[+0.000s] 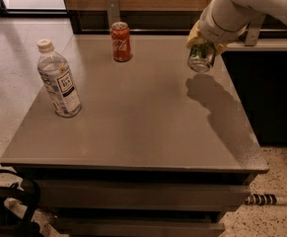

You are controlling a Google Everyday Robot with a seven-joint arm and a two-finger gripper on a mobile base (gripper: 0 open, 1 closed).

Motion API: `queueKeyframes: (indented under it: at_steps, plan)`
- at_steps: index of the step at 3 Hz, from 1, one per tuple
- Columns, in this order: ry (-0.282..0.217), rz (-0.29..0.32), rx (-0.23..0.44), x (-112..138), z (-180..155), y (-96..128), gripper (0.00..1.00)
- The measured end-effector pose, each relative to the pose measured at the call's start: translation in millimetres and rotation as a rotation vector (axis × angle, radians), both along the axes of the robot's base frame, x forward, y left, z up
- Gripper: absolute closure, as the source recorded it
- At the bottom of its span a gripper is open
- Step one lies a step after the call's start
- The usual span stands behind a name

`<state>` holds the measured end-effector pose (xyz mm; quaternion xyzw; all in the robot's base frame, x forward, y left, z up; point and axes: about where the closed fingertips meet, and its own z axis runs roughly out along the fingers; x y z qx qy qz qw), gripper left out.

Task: Place green can upright

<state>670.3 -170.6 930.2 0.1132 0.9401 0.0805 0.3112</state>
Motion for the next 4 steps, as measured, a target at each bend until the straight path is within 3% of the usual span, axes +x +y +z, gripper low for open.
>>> queueKeyframes:
  at_steps: [2, 3, 4]
  plan:
    - [-0.257, 0.189, 0.049, 7.2, 42.9, -7.8, 1.00]
    - [-0.355, 0.268, 0.065, 13.1, 57.2, -0.5, 1.00]
    - [-0.382, 0.326, 0.028, 10.0, 61.5, 2.4, 1.00]
